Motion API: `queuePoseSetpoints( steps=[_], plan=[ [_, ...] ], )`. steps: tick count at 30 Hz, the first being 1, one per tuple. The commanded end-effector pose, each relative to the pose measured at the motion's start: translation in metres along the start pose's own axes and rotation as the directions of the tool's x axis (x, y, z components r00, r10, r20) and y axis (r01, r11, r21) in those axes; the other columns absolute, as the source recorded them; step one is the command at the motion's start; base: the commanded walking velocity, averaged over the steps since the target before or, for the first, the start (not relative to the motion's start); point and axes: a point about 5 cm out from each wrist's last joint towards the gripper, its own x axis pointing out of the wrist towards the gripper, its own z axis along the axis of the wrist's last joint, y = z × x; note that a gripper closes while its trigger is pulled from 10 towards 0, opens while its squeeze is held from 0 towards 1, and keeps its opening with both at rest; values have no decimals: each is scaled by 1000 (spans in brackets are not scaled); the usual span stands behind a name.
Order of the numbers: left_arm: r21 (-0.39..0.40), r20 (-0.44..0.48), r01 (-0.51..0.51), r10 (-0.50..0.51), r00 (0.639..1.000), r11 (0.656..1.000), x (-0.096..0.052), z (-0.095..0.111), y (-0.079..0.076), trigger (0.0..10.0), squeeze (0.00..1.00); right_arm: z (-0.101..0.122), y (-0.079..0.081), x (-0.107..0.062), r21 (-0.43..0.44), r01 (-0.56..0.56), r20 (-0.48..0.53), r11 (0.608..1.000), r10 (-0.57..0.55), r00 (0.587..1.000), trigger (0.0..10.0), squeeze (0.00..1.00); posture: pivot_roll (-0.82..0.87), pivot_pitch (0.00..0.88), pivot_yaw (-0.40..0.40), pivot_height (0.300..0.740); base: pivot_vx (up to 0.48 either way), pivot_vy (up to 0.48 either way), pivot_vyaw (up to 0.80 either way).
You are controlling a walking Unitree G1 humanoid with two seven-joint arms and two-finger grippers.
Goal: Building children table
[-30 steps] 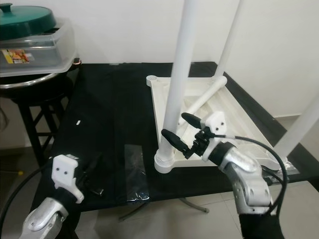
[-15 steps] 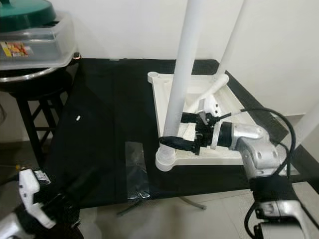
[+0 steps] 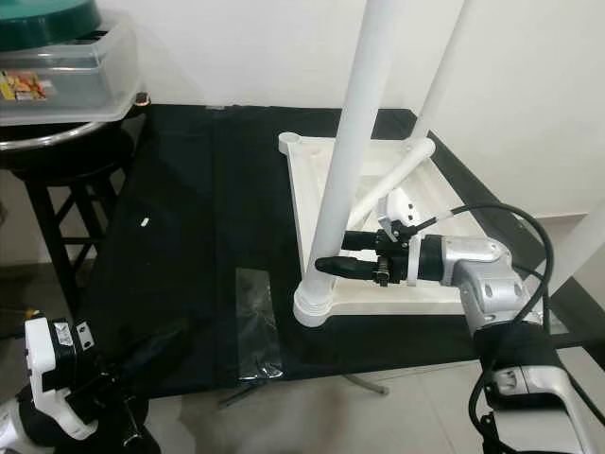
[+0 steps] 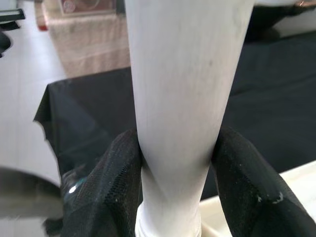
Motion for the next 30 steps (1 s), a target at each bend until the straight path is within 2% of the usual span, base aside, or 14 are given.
queuePoseSetpoints(
  steps=[1,9,11,13,14,16,17,22,23,24,25,26,27,30],
  plan=[
    [6,15,34,-34,999,999,3,8,-1,10000,0,-20,4,6,41,50,-24,998,-49,999,0,0,-3,85,-77,740,0,0,0],
    [-2,41,41,-40,998,999,12,8,-3,10000,0,-27,22,22,41,193,53,980,-195,979,0,0,-16,89,-67,740,0,0,0],
    [-5,42,39,-39,998,999,14,7,-4,10000,0,-33,29,31,45,303,31,952,-305,952,0,0,-20,88,-65,740,0,0,0],
    [-18,42,39,-38,998,999,16,5,-3,10000,0,-47,40,40,65,724,-50,686,-723,689,0,0,-30,89,-57,740,0,0,0],
    [-25,31,49,-49,998,998,16,3,-4,10000,0,-50,61,47,80,784,-76,616,-780,621,0,0,-28,96,-49,740,0,0,0],
    [-33,19,60,-60,998,998,16,1,-5,10000,0,-51,76,53,98,802,-86,590,-798,597,0,0,-34,93,-43,740,0,0,0],
    [-38,6,67,-67,998,997,16,0,-5,10000,0,-49,85,59,94,780,-77,619,-776,626,0,0,-34,93,-43,740,0,0,0],
    [-37,-27,76,-77,997,996,15,-4,-4,10000,0,-48,75,59,123,785,-63,607,-784,617,0,0,-30,88,-37,740,0,0,0],
    [-43,-38,83,-85,996,996,15,-7,-5,10000,0,-45,71,63,175,770,-58,613,-775,630,3020,0,-27,88,-37,740,0,0,0],
    [-43,-38,83,-85,996,996,15,-7,-5,10000,0,-45,71,63,175,770,-58,613,-775,630,3020,0,-27,88,-37,740,0,0,0],
    [-46,-43,84,-86,995,995,15,-8,-5,10000,0,-43,70,65,185,763,-51,619,-769,637,10000,0,-27,88,-37,740,0,0,0],
    [-46,-50,83,-86,995,995,15,-9,-6,10000,0,-38,72,70,208,726,-23,655,-739,673,10000,1000,-25,87,-36,740,0,0,0],
    [-46,-50,83,-86,995,995,15,-9,-6,10000,0,-38,72,70,208,726,-23,655,-739,673,10000,1000,-25,87,-36,740,0,0,0],
    [-47,-62,79,-82,995,996,14,-12,-5,10000,0,-19,75,81,258,600,73,757,-635,770,10000,1000,-24,87,-34,740,0,0,0]
  ],
)
